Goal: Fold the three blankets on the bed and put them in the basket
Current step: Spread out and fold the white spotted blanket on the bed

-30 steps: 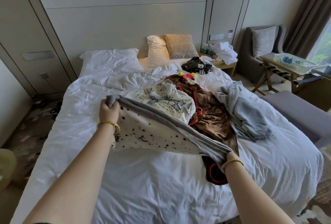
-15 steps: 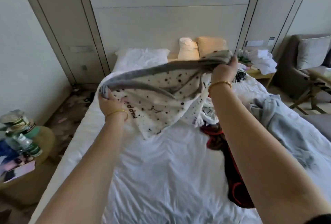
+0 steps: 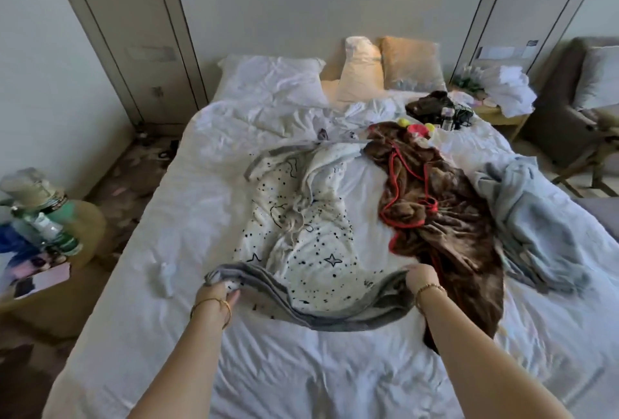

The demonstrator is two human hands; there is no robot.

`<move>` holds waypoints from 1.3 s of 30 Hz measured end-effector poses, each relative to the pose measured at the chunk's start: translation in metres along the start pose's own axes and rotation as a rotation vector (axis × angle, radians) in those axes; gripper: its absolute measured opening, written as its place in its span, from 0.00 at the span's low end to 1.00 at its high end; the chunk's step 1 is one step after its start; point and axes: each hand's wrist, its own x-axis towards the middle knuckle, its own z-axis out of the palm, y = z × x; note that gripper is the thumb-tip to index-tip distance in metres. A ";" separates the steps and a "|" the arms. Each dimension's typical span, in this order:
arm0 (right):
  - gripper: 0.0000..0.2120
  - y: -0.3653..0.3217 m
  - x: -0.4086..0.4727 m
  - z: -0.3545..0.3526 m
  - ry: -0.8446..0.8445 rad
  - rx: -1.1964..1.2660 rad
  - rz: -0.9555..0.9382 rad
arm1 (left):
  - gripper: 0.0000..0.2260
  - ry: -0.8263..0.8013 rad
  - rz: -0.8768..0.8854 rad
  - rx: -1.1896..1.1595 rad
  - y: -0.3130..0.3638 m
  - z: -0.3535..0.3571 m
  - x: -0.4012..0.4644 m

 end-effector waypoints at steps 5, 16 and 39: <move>0.13 0.005 0.002 -0.001 -0.103 0.304 0.102 | 0.13 -0.163 -0.162 0.538 -0.006 -0.010 -0.014; 0.06 0.024 -0.012 -0.013 -0.333 0.449 0.402 | 0.21 -0.263 -0.247 0.559 -0.011 -0.027 -0.015; 0.15 -0.010 0.005 -0.005 -0.220 0.143 0.199 | 0.19 -0.169 0.453 1.371 0.011 0.069 -0.055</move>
